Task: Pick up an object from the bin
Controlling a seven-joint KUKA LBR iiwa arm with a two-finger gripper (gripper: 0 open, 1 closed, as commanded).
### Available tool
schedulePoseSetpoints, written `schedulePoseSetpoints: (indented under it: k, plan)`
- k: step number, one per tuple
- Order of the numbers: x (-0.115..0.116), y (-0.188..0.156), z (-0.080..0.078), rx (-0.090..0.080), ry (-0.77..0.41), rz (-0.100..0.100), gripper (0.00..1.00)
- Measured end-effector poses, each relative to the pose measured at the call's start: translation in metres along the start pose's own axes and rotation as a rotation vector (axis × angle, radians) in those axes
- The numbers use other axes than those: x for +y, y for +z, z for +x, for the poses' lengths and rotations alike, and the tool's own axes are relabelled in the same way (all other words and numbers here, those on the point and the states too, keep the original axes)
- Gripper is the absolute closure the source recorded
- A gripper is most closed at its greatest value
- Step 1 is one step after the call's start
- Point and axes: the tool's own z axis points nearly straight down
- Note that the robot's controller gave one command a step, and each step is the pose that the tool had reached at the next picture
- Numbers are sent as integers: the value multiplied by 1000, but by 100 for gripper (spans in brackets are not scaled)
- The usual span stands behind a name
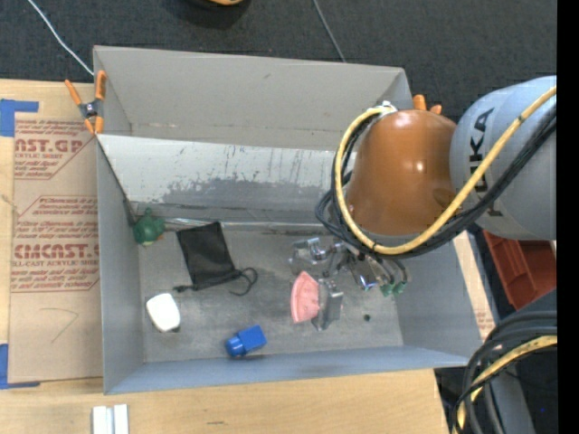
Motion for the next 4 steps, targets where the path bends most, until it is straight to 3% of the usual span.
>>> schedulePoseSetpoints:
  k: [1,2,3,4]
  plan:
    - [-10,1,-16,-5,-5,-1,100]
    - [-1,-31,-7,-1,-27,0,0]
    - [0,-33,-6,-2,-29,0,0]
    - [46,37,-9,3,68,-3,0]
